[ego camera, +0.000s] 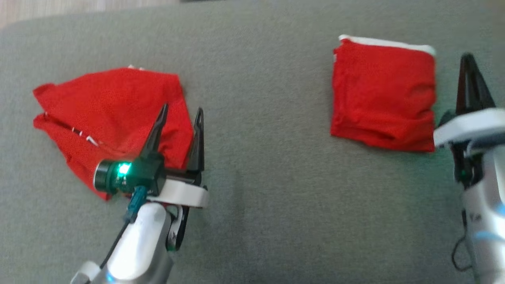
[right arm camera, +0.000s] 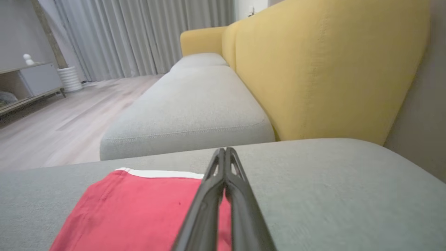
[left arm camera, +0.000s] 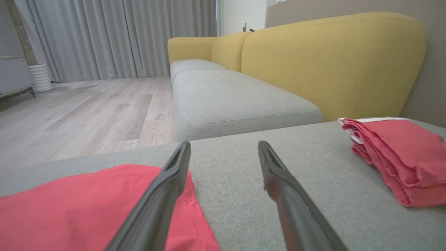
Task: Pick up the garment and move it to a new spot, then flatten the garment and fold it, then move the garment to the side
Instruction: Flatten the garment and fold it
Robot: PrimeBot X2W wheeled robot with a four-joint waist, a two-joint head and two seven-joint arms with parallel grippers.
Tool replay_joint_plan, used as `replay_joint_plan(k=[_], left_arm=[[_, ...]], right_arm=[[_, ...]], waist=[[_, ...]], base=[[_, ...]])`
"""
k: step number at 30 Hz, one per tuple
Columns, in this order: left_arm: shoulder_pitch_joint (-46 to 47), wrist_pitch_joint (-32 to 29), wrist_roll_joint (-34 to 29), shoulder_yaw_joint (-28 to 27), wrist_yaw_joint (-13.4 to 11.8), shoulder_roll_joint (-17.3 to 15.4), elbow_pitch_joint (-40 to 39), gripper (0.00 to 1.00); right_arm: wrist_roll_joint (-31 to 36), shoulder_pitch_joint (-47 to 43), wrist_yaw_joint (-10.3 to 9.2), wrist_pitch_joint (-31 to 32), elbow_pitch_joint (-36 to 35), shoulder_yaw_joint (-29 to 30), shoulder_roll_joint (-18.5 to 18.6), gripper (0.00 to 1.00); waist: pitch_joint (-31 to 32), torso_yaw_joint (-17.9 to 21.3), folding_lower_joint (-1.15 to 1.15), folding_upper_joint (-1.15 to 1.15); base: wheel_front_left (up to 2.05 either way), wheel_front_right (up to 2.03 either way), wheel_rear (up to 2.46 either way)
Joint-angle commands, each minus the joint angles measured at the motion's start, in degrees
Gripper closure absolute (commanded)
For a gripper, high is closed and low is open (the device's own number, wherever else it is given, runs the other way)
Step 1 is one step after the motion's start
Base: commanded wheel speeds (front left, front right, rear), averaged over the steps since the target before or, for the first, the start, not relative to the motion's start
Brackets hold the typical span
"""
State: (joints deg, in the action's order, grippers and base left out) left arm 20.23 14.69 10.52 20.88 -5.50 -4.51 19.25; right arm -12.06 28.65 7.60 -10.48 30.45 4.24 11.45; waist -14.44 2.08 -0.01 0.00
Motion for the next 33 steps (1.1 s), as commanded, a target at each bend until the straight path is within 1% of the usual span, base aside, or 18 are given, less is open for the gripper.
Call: replay_joint_plan(k=[1,6,11,12,14,17,21,24,28,30,33], left_arm=[[2.5,0.3,-0.7,-1.6,0.1,0.0,-1.7,0.0],[3.9,0.3,-1.1,-1.4,0.3,0.4,-1.7,0.0],[4.5,0.3,-1.2,-1.4,0.5,0.8,-1.6,0.0],[4.6,0.3,-1.2,-1.4,0.6,0.8,-1.5,0.0],[4.8,0.3,-1.2,-1.3,0.6,1.0,-1.3,0.0],[4.4,0.3,-1.5,-1.7,0.3,1.1,-1.8,0.0],[3.7,0.3,-1.6,-2.0,0.3,1.2,-1.8,0.0],[3.5,0.3,-1.7,-1.9,0.3,1.2,-2.0,0.0],[3.4,0.3,-1.7,-1.8,0.5,1.3,-2.1,0.0],[3.4,0.3,-1.7,-1.7,0.5,1.4,-2.1,0.0],[3.4,0.3,-1.6,-1.7,0.5,1.4,-2.0,0.0]], right_arm=[[1.0,2.6,-0.11,0.5,-0.3,-1.0,-0.1,1.0],[4.0,8.6,-0.11,2.5,8.2,0.4,-1.3,1.0],[8.3,12.1,-0.11,2.6,18.3,2.7,-2.1,1.0],[9.2,12.7,-0.11,2.0,19.8,3.1,-2.1,1.0],[9.5,14.2,-0.11,-0.9,21.4,3.8,-3.3,1.0],[9.4,16.1,-0.11,-3.4,22.2,1.8,-5.4,1.0],[8.7,17.3,-0.11,-4.2,23.3,-2.2,-7.3,1.0],[8.5,17.6,-0.11,-4.4,25.2,-4.8,-7.9,1.0],[9.1,17.6,-0.11,-4.0,30.4,-8.1,-8.2,1.0],[8.7,17.6,-0.11,-3.4,33.1,-9.3,-8.3,1.0],[8.2,17.5,-0.11,-3.2,35.0,-10.7,-8.4,1.0]], waist=[[-2.8,-2.4,0.01,0.0],[-6.0,-4.5,0.01,0.0],[-6.8,-5.8,0.01,0.0],[-6.8,-6.0,0.01,0.0],[-6.5,-6.4,0.01,0.0],[-5.5,-6.3,0.01,0.0],[-4.5,-6.3,0.01,0.0],[-4.3,-6.5,0.01,0.0],[-4.6,-7.0,0.01,0.0],[-4.7,-7.2,0.01,0.0],[-4.6,-7.4,0.01,0.0]], base=[[0.0,0.0,0.0],[0.0,0.0,0.0],[0.0,0.0,0.0],[0.0,0.0,0.0],[0.0,0.0,0.0],[0.0,0.0,0.0],[0.0,0.0,0.0],[0.0,0.0,0.0],[0.0,0.0,0.0],[0.0,0.0,0.0],[0.0,0.0,0.0]])
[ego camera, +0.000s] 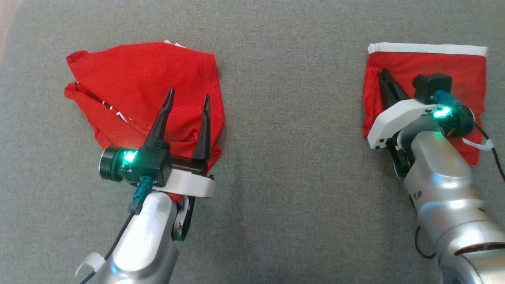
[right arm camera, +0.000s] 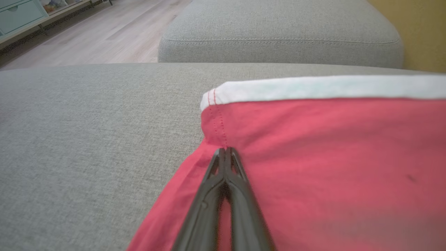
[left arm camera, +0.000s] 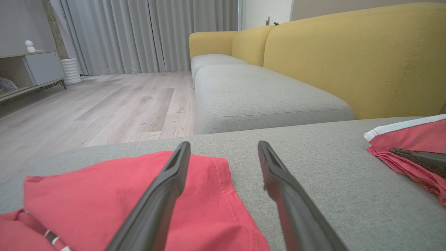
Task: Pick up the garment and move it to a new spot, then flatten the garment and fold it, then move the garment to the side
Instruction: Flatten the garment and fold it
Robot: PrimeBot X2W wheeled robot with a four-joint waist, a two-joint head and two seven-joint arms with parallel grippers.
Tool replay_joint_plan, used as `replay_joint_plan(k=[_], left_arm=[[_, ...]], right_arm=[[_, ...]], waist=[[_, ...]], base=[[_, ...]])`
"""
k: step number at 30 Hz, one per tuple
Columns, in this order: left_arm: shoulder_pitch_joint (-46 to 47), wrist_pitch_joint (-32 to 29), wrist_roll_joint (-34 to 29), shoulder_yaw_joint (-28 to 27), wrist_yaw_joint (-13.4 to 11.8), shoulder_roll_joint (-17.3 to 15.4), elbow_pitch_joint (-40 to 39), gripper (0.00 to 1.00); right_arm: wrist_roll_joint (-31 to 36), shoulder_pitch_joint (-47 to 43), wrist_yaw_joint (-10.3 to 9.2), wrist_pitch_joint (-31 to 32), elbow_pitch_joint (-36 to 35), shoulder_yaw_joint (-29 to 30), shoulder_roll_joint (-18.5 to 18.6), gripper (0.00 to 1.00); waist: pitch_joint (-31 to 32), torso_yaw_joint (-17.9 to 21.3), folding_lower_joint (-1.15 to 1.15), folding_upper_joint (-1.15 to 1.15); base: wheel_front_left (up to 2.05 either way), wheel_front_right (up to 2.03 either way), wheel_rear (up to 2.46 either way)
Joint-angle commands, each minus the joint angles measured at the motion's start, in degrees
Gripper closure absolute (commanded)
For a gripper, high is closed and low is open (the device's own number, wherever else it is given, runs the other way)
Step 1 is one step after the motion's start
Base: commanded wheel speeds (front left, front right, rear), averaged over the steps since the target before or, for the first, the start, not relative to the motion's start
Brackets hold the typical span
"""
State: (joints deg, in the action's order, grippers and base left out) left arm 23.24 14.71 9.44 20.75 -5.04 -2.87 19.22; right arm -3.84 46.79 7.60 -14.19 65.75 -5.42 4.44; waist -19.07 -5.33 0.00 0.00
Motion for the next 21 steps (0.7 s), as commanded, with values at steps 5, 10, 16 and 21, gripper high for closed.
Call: replay_joint_plan(k=[5,10,16,21], left_arm=[[0.0,0.3,-0.5,-1.9,0.0,-0.1,-1.4,0.0],[-1.0,0.3,-0.6,-2.6,-0.1,-0.1,-1.4,0.0],[-3.0,0.3,-0.7,-3.9,-0.1,-0.2,-1.6,0.0],[-5.0,0.3,-0.8,-5.2,0.0,-0.5,-1.6,0.0]], right_arm=[[-2.0,-0.8,-0.11,-0.4,0.2,-2.8,-1.5,1.0],[-4.9,-3.0,-0.11,-0.8,-6.8,-1.8,-0.6,1.0],[-6.4,-11.1,-0.11,-0.8,-20.0,1.2,0.6,1.0],[-4.7,-19.5,-0.11,-0.8,-29.6,5.1,0.8,0.0]], waist=[[1.1,0.4,0.0,0.0],[3.7,2.1,0.0,0.0],[7.3,5.2,0.0,0.0],[10.1,7.9,0.0,0.0]], base=[[0.0,0.0,0.0],[0.0,0.0,0.0],[0.0,0.0,0.0],[0.0,0.0,0.0]])
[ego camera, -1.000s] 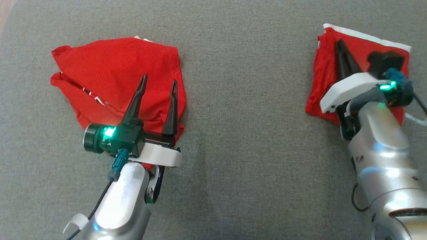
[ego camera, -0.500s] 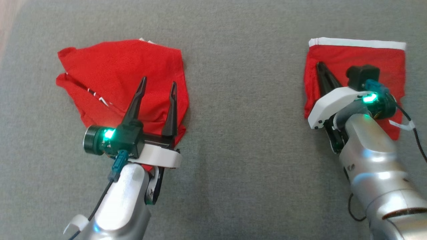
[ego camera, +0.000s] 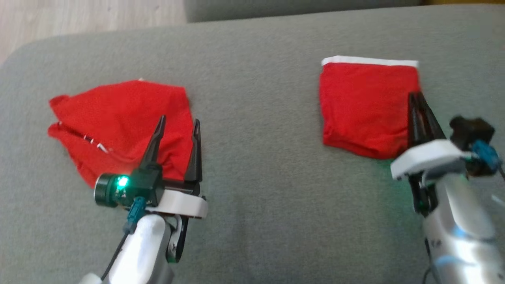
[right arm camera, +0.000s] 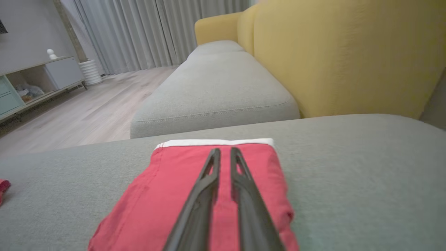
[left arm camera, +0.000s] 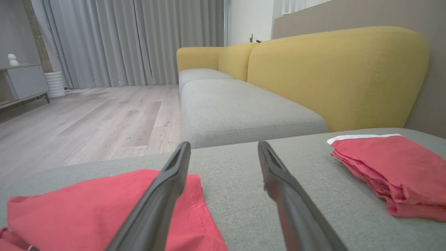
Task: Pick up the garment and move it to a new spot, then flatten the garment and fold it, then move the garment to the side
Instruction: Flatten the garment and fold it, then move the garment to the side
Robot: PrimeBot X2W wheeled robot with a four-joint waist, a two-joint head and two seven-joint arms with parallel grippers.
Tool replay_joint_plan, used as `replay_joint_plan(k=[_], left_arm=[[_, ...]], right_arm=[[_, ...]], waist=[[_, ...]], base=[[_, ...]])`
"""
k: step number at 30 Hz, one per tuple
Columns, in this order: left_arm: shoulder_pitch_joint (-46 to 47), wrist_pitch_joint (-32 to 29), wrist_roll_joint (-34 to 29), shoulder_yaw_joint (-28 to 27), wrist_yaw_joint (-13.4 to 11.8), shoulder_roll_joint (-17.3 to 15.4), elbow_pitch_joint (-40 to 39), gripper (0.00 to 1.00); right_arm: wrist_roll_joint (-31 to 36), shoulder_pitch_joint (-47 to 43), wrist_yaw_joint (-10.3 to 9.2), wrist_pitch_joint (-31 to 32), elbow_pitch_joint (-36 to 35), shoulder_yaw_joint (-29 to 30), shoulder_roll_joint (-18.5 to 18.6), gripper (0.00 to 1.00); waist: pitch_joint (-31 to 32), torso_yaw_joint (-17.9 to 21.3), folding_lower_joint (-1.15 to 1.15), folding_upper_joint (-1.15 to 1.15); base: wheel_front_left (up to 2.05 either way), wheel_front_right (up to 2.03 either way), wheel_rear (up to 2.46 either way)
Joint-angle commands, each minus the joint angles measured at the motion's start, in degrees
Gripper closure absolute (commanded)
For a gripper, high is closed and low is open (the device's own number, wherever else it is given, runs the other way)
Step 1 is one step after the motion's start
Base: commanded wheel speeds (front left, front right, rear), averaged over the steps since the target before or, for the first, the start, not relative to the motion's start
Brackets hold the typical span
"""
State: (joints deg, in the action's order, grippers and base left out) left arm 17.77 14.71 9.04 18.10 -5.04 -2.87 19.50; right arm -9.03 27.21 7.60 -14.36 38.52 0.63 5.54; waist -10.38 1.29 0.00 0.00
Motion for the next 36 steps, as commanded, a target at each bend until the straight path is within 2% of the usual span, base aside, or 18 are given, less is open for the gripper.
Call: replay_joint_plan(k=[1,10,20,26,32,36], left_arm=[[0.2,0.3,-0.4,-2.7,0.0,-0.5,-1.8,0.0],[-2.2,0.3,-0.4,-3.1,0.5,-0.3,-1.1,0.0],[-0.3,0.3,-1.0,-2.9,1.1,-0.2,-1.2,0.0],[1.2,0.3,-1.3,-2.2,1.3,-0.1,-1.1,0.0],[2.4,0.3,-1.1,-1.5,1.3,-0.1,-0.6,0.0],[2.9,0.3,-1.0,-1.3,1.1,0.0,-0.7,0.0]], right_arm=[[0.8,-1.3,-0.11,-0.6,-3.4,-0.5,-0.4,0.0],[2.3,-10.5,-0.11,-0.5,-9.4,0.5,-2.0,0.0],[3.1,-7.5,-0.11,3.4,-12.8,3.2,-2.2,0.0],[4.1,-0.8,-0.11,9.5,-8.5,7.8,-1.2,0.0],[6.8,5.3,-0.11,14.5,-0.2,13.6,-0.4,0.0],[7.1,7.8,-0.11,17.5,5.7,14.9,-0.4,0.0]], waist=[[1.8,1.6,0.0,0.0],[2.8,2.8,0.0,0.0],[-0.4,1.6,0.0,0.0],[-3.0,-0.1,0.0,0.0],[-5.3,-1.9,0.0,0.0],[-6.4,-2.7,0.0,0.0]], base=[[0.0,0.0,0.0],[0.0,0.0,0.0],[0.0,0.0,0.0],[0.0,0.0,0.0],[0.0,0.0,0.0],[0.0,0.0,0.0]])
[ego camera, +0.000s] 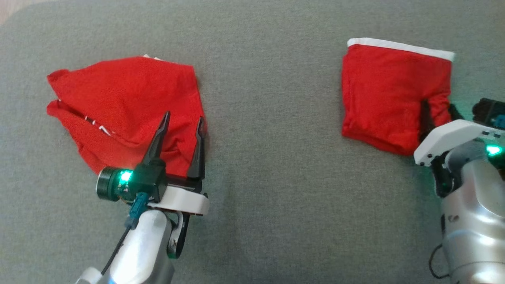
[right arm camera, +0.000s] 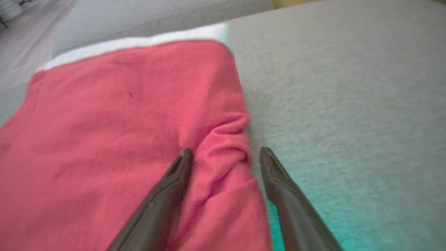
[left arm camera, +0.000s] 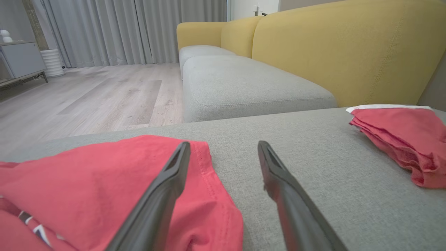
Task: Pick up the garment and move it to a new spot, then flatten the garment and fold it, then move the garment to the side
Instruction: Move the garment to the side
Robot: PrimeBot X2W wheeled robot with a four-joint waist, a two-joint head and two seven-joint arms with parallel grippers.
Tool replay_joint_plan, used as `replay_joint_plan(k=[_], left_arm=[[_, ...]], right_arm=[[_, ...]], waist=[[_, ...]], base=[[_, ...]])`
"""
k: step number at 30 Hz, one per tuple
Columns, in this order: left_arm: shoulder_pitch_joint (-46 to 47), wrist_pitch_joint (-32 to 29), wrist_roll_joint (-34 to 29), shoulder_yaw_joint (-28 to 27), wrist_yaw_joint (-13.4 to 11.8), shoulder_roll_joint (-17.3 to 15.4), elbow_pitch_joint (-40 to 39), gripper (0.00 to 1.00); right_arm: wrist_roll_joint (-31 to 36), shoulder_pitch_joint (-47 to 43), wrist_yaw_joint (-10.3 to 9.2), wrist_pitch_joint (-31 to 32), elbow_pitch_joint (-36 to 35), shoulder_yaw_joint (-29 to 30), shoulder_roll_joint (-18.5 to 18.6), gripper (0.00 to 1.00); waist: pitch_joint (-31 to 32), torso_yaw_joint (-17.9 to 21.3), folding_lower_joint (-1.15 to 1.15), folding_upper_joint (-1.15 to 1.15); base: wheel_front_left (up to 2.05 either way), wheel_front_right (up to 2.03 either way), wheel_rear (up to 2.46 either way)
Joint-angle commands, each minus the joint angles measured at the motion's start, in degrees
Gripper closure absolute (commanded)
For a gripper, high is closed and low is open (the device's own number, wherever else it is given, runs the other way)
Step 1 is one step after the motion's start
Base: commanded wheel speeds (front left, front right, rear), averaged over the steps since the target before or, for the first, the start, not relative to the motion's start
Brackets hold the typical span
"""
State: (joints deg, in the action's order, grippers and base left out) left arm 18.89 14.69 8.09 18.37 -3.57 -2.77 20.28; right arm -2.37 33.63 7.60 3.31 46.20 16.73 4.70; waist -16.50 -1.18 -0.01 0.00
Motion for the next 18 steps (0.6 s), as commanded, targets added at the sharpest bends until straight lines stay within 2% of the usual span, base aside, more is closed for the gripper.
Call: replay_joint_plan(k=[1,4,5,6,9,12,18], left_arm=[[1.9,0.3,-0.1,-1.6,-0.4,-0.1,-1.5,0.0],[2.1,0.3,0.0,-1.5,-0.4,-0.1,-1.6,0.0],[2.1,0.3,0.0,-1.5,-0.4,-0.1,-1.6,0.0],[2.2,0.3,0.0,-1.5,-0.5,-0.1,-1.6,0.0],[2.3,0.3,0.1,-1.8,-0.6,-0.1,-1.4,0.0],[2.4,0.3,0.1,-2.1,-0.7,-0.1,-1.3,0.0],[2.6,0.3,0.2,-2.4,-0.8,-0.1,-1.8,0.0]], right_arm=[[0.3,1.9,-0.11,0.6,-0.5,-1.2,0.4,0.0],[0.0,2.9,-0.11,2.3,3.1,-3.4,0.9,0.0],[-0.4,3.3,-0.11,2.4,3.9,-4.1,1.2,0.35],[-0.5,3.6,-0.11,2.2,4.5,-5.0,1.7,1.0],[-1.0,4.2,-0.11,1.6,5.8,-7.9,3.4,1.0],[-0.7,4.8,-0.11,0.7,6.0,-11.5,6.8,1.0],[1.2,6.0,-0.11,-0.2,4.8,-19.0,18.6,1.0]], waist=[[-0.4,-0.3,0.01,0.0],[-0.7,-0.6,0.01,0.0],[-0.7,-0.6,0.01,0.0],[-0.7,-0.6,0.01,0.0],[-0.5,-0.3,0.01,0.0],[0.0,0.2,0.01,0.0],[0.1,0.9,0.01,0.0]], base=[[0.0,0.0,0.0],[0.0,0.0,0.0],[0.0,0.0,0.0],[0.0,0.0,0.0],[0.0,0.0,0.0],[0.0,0.0,0.0],[0.0,0.0,0.0]])
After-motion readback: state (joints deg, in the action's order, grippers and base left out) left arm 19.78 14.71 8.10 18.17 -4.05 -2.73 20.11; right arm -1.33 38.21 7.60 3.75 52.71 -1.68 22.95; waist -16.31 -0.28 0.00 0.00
